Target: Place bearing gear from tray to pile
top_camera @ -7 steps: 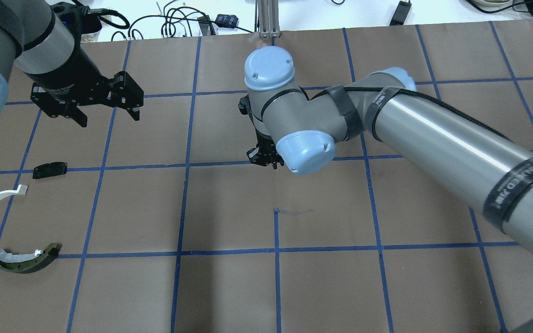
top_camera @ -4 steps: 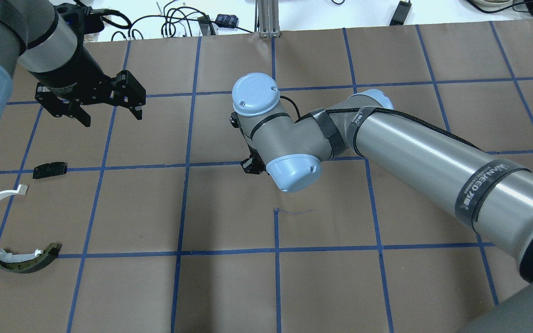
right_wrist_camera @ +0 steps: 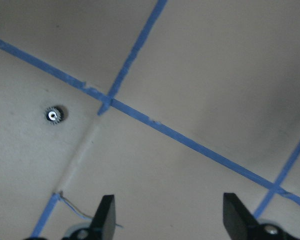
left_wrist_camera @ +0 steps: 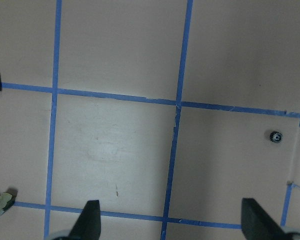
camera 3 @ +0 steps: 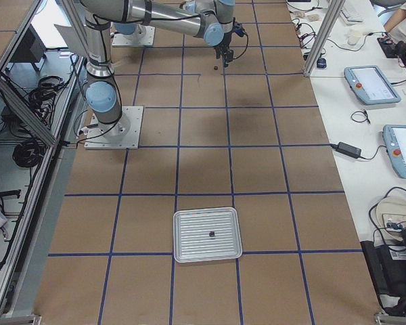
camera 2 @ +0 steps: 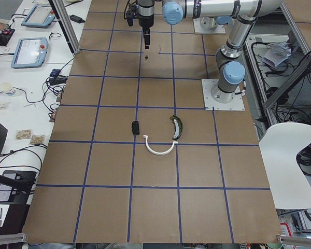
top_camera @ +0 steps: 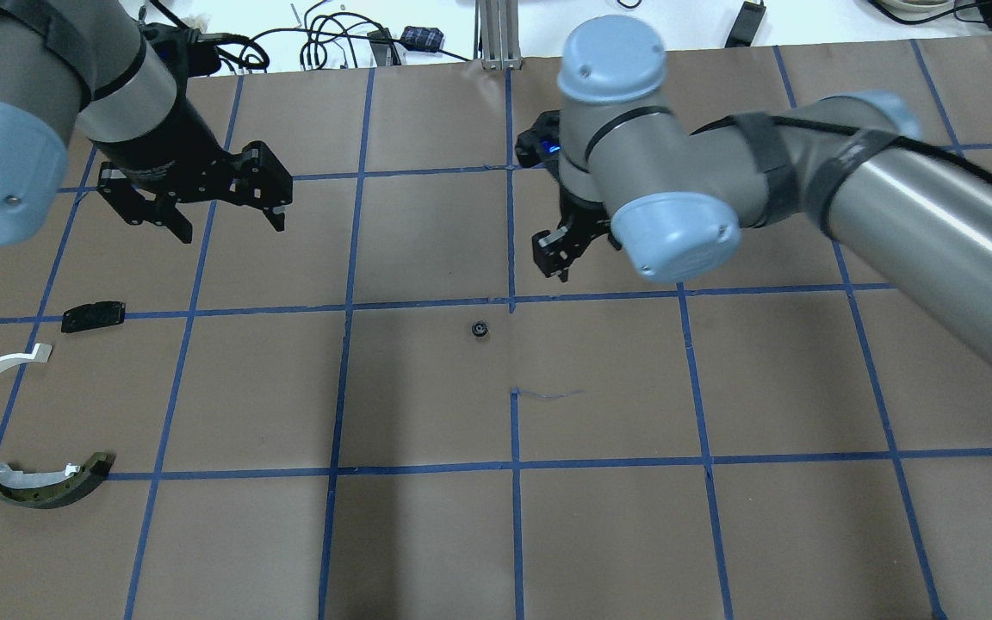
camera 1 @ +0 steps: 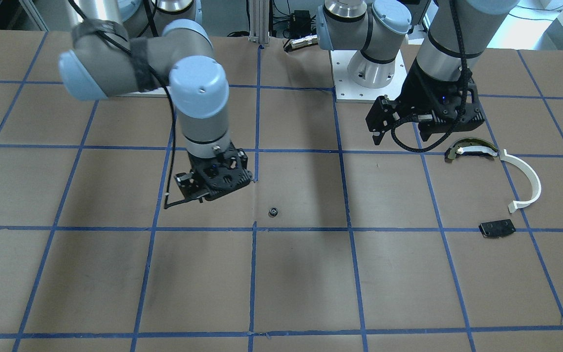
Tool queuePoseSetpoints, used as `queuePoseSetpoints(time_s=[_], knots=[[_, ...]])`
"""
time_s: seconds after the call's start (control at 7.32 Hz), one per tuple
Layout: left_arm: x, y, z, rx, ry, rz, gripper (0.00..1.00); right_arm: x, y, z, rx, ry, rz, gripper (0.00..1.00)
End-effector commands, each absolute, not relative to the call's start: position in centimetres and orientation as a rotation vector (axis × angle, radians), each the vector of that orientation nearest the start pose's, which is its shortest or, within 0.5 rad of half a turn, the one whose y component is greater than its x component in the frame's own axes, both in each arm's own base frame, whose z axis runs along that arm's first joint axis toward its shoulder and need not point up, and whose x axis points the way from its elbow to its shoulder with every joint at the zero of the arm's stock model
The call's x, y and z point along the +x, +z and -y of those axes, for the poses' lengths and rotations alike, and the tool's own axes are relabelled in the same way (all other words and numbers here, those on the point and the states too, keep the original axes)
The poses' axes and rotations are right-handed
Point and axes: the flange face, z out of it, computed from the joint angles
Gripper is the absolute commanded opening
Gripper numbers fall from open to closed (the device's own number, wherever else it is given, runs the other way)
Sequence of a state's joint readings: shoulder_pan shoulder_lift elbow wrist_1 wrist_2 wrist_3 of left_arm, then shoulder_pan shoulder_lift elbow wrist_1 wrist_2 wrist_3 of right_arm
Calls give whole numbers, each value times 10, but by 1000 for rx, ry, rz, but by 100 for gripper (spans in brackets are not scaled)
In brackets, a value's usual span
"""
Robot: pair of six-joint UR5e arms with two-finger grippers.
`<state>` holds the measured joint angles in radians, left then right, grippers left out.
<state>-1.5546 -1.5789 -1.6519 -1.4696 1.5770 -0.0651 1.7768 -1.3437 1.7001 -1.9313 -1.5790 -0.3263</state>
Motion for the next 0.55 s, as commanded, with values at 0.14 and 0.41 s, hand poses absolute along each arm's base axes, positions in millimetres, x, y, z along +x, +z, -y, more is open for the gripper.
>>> queuePoseSetpoints(time_s=[0.14, 0.41], knots=[[-228, 398, 508, 12, 4, -3138, 100, 35, 408, 519, -942, 100, -2960, 87], [-279, 358, 512, 116, 29, -3165, 100, -92, 420, 507, -952, 75, -2995, 85]])
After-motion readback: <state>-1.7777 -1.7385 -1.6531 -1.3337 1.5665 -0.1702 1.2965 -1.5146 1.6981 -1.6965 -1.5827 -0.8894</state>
